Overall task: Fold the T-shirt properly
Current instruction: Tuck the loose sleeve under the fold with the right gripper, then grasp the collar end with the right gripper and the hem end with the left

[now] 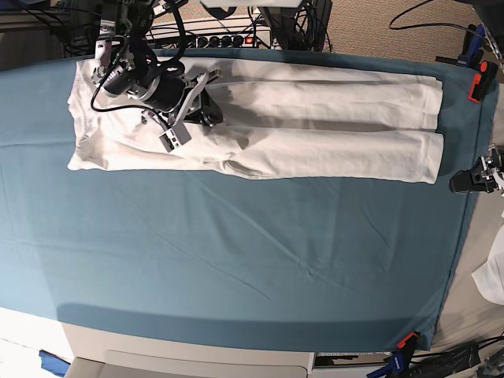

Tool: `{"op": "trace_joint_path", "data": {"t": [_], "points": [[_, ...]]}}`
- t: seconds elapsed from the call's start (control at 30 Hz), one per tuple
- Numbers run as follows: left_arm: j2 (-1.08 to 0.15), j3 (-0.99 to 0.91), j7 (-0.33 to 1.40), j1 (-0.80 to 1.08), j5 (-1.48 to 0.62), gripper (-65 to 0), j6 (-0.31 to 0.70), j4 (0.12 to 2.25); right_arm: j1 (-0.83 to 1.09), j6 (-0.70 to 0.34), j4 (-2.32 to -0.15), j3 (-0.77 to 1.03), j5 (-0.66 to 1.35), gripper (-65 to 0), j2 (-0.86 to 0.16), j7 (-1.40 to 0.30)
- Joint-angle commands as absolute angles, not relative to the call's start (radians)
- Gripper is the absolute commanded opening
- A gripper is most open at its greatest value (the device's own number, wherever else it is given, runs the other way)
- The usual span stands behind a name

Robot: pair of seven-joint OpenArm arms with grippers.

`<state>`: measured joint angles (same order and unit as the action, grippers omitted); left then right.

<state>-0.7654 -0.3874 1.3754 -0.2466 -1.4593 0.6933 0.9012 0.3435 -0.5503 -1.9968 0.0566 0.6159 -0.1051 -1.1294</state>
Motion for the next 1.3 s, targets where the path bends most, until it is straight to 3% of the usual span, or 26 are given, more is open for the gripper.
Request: {"op": "trace_joint_path", "data": {"t": [0.0,0.3,0.33,0.43,0.47,0.87,1.17,1.27], "points": [[-0.796,-0.394,1.361,-0.266,-1.484,-39.4,0.698,0.915,0.348,-0.557,-2.017,0.058,0.648,-65.0,-0.108,-1.121],[-0.795,-0.394,1.361,-0.266,-1.484,-39.4,0.698,0.915,0.406,-0.558,-2.017,0.058,0.682,-65.0,-0.108,-1.122],[-0.796,-0.394,1.361,-0.266,-1.484,-39.4,0.698,0.915,0.409,-0.561,-2.017,0.058,0.687,-63.1,-0.108,-1.122],[-0.796,-0.394,1.361,-0.266,-1.484,-39.4,0.698,0.915,0.417,-0.600,-2.017,0.058,0.717,-48.1,-0.108,-1.122],[-0.796,-0.394,1.361,-0.266,-1.484,-39.4,0.698,0.915,0.421,-0.614,-2.017,0.058,0.736,-45.8,-0.108,-1.123],[-0.799,-0.394,1.370,-0.265,-1.484,-39.4,0.698,0.915,0.432,-0.698,-2.136,0.062,0.905,-45.6,-0.108,-1.179],[-0.847,-0.396,1.396,-0.220,-1.484,-39.4,0.698,0.915,0.432,-0.698,-2.316,0.245,0.622,-45.6,-0.108,-1.054],[-0.868,-0.396,1.396,-0.167,-1.484,-39.4,0.698,0.915,0.432,-0.594,-2.316,0.358,0.539,-45.6,-0.108,-1.013]]}}
